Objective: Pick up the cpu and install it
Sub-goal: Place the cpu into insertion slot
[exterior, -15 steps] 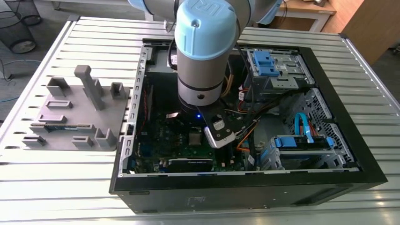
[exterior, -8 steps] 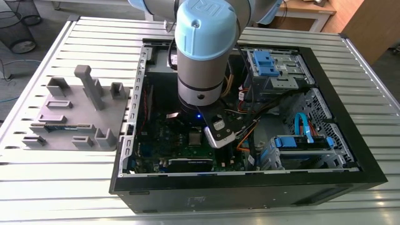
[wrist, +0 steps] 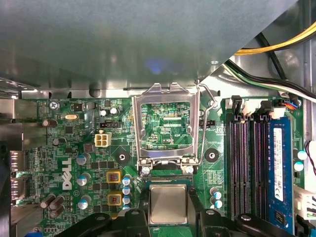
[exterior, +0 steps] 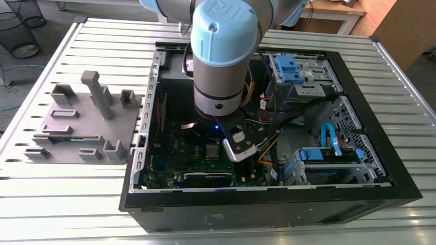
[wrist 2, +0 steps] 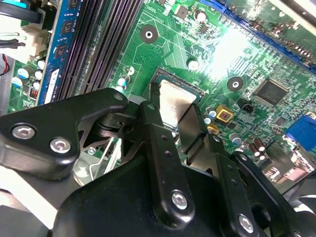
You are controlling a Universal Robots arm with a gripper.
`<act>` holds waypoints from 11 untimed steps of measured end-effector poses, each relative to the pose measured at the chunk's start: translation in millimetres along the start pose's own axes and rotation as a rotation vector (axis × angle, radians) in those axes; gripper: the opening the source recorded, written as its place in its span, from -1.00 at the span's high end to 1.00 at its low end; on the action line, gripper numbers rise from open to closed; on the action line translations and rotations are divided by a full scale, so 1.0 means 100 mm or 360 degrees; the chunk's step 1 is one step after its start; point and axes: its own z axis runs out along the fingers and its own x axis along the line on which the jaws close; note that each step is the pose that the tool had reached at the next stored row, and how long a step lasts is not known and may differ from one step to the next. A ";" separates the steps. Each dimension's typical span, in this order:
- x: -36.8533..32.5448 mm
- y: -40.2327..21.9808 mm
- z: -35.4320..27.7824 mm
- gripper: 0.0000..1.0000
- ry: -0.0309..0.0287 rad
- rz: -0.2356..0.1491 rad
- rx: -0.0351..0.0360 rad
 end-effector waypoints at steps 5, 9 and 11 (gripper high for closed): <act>-0.004 0.000 0.006 0.17 0.00000 0.0000 0.0000; -0.004 -0.002 0.018 0.17 0.00004 0.0000 0.0001; -0.005 -0.001 0.021 0.17 0.00001 0.0000 0.0000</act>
